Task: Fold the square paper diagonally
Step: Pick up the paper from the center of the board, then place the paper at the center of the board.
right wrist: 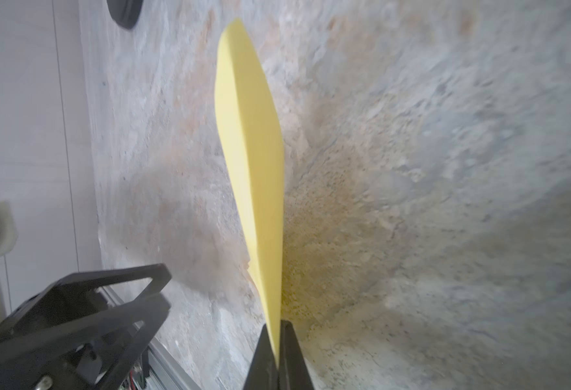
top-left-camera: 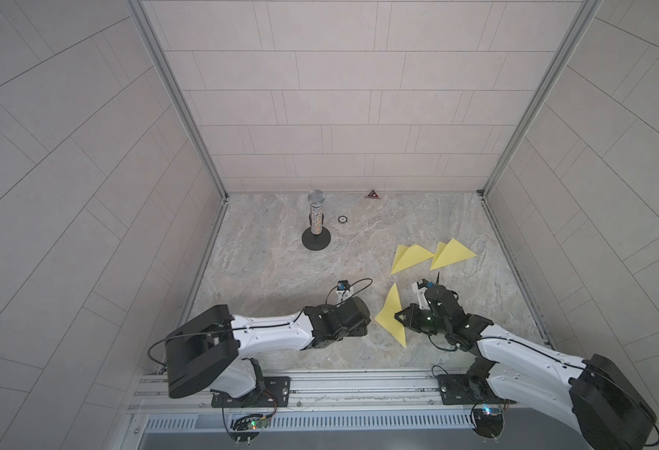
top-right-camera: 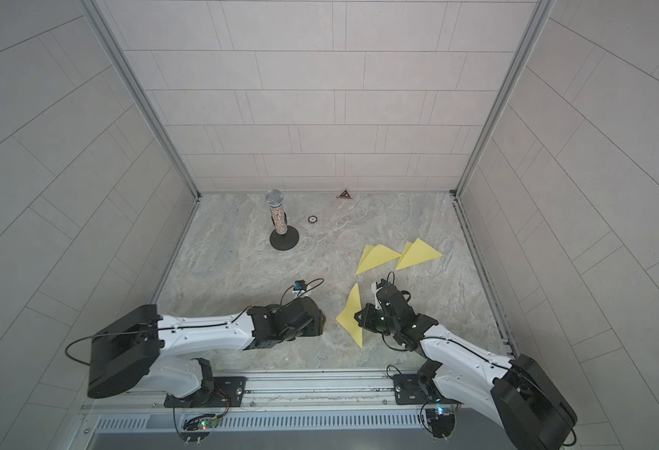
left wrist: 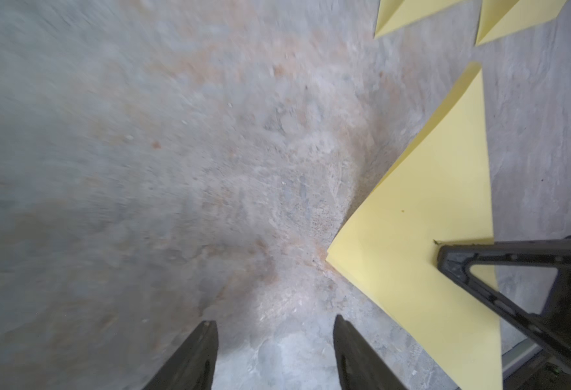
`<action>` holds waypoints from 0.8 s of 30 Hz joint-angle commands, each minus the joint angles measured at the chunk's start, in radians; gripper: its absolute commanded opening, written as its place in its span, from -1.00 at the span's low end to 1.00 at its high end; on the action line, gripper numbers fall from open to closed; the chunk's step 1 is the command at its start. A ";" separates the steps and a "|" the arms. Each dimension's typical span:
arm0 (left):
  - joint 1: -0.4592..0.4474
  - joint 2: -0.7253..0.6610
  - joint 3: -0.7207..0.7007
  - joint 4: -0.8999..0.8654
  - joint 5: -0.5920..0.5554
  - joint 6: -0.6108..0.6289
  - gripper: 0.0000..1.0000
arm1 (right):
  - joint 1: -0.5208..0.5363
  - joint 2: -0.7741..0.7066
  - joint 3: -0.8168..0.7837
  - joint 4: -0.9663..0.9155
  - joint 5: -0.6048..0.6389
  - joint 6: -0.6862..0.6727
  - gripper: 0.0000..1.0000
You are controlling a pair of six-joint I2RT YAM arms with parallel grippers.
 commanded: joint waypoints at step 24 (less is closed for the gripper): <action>0.003 -0.982 -0.255 -0.617 -0.349 -0.079 0.31 | 0.482 0.511 0.228 0.408 1.050 0.978 -0.85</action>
